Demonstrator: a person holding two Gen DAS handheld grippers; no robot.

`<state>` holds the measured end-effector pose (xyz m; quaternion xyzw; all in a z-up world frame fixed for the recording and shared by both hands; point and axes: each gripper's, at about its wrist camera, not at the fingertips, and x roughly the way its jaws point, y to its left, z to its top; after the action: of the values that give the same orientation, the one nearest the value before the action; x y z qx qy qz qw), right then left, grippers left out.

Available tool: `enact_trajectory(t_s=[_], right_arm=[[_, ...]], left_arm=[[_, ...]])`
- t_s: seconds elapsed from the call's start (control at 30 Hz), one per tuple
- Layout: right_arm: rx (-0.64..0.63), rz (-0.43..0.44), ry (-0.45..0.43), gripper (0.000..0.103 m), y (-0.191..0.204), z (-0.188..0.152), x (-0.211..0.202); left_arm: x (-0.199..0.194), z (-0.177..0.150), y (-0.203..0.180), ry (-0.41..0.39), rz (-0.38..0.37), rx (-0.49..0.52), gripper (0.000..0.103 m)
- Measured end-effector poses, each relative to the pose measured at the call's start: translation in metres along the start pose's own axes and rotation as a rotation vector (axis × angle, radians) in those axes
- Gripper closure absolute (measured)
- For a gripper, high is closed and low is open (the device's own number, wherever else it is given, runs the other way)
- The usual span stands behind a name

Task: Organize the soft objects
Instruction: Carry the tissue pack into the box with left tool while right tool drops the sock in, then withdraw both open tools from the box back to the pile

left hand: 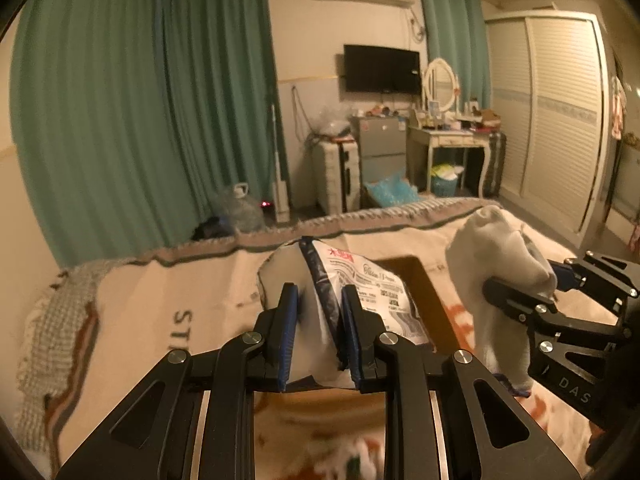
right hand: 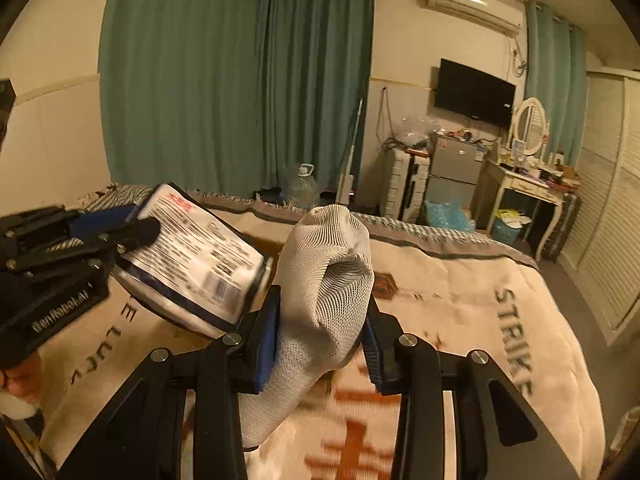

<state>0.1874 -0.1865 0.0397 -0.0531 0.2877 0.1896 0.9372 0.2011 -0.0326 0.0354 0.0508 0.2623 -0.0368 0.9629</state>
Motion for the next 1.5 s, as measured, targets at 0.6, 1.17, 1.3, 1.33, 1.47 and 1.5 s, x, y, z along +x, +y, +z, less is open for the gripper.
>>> enact_trajectory(t_s=[0.6,1.17,1.3,1.33,1.47,1.5], right_arm=[[0.012,0.022,0.11,0.032,-0.019,-0.023,0.129],[-0.006,-0.036,-0.079,0.013,-0.012,0.028,-0.118],[-0.026,-0.016,-0.101,0.0,-0.002,0.019,-0.164],[-0.039,-0.026,-0.106,0.0,0.002,0.014,-0.173],[-0.074,-0.027,-0.087,0.0,0.012,-0.011,-0.186],[-0.077,-0.02,-0.076,0.0,0.013,-0.02,-0.185]], left_arm=[[0.104,-0.03,0.003,0.068,0.032,0.041,0.039],[-0.137,0.035,0.003,-0.212,0.086,-0.052,0.009],[-0.168,0.025,0.003,-0.193,0.103,-0.053,0.009],[-0.171,0.02,0.002,-0.182,0.105,-0.052,0.009],[-0.164,-0.011,-0.005,-0.115,0.083,-0.035,0.009],[-0.156,-0.022,-0.008,-0.081,0.084,-0.035,0.009]])
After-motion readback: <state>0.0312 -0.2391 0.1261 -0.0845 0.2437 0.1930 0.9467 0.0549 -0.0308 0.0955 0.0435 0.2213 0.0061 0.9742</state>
